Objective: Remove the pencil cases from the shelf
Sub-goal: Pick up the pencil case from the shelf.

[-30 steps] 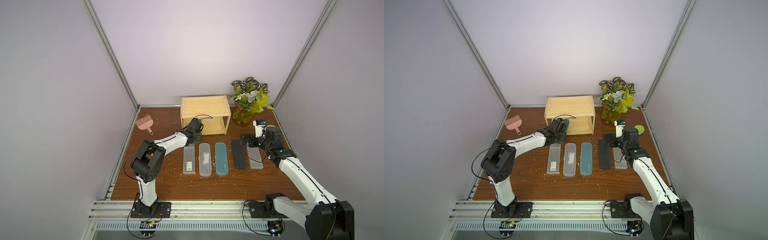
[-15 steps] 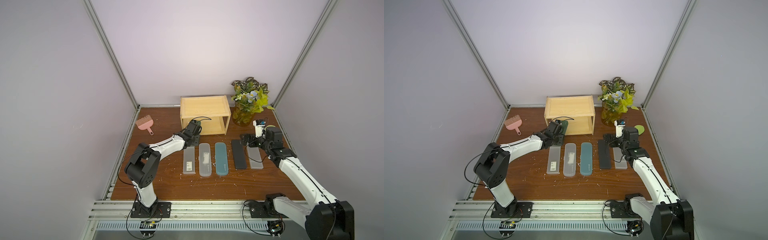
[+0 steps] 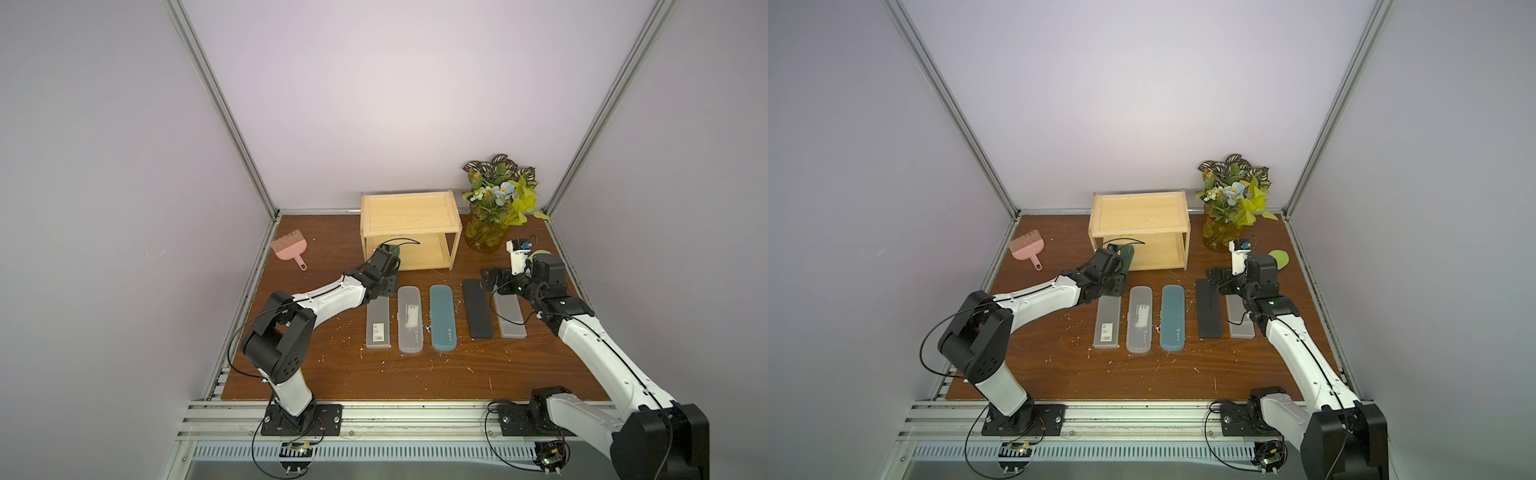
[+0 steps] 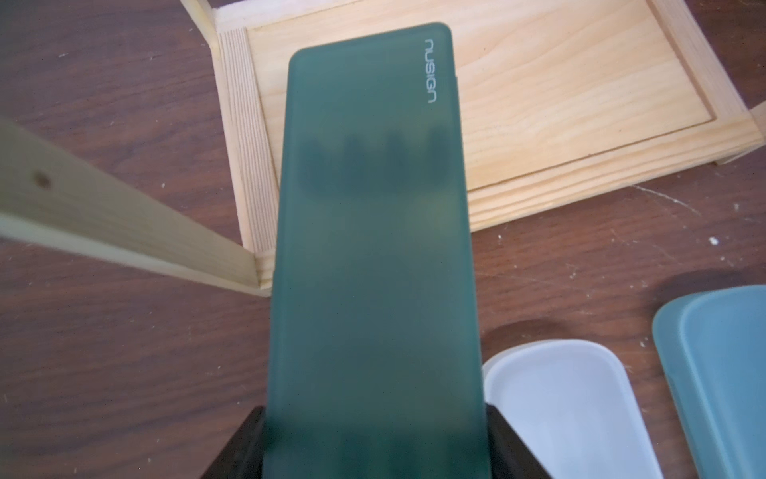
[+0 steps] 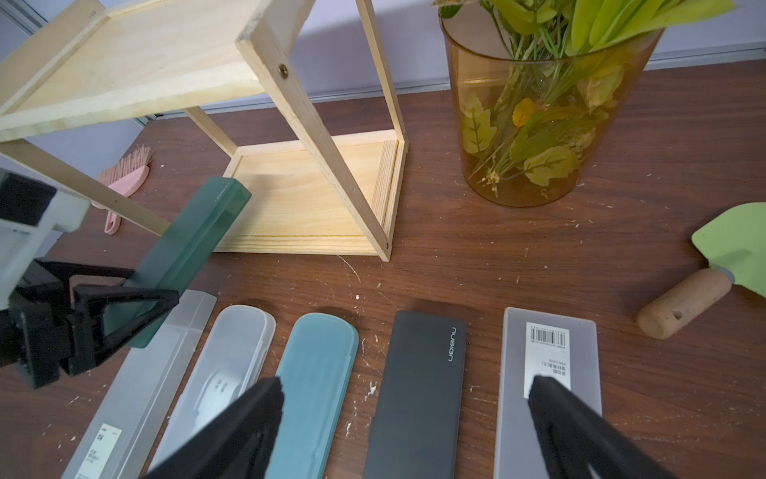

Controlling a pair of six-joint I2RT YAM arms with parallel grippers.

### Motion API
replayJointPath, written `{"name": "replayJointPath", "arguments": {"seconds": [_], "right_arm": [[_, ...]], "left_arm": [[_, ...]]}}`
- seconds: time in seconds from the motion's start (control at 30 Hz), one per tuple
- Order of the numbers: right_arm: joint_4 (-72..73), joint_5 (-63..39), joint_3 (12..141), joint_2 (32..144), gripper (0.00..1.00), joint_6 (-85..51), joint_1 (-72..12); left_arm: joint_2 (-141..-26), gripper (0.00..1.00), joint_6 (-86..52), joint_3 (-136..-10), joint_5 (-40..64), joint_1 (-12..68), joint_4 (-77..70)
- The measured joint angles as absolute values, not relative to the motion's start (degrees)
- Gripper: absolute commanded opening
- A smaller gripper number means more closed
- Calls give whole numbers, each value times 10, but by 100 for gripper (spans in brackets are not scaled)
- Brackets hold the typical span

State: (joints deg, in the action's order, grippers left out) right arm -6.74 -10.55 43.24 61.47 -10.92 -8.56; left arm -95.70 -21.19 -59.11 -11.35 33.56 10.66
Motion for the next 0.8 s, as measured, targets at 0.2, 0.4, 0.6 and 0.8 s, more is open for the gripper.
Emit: {"name": "replayJointPath", "arguments": {"seconds": [0.2, 0.4, 0.6, 0.8], "right_arm": [[-67, -107, 432, 615, 99, -109, -86], [-67, -108, 432, 615, 99, -109, -86], [-66, -109, 432, 615, 99, -110, -86], [-66, -111, 432, 615, 99, -110, -86]], "left_arm": [[-878, 50, -223, -559, -115, 338, 121], [-799, 51, -239, -516, -123, 346, 142], [-723, 51, -267, -439, -140, 354, 180], [-601, 50, -316, -360, -173, 354, 236]]}}
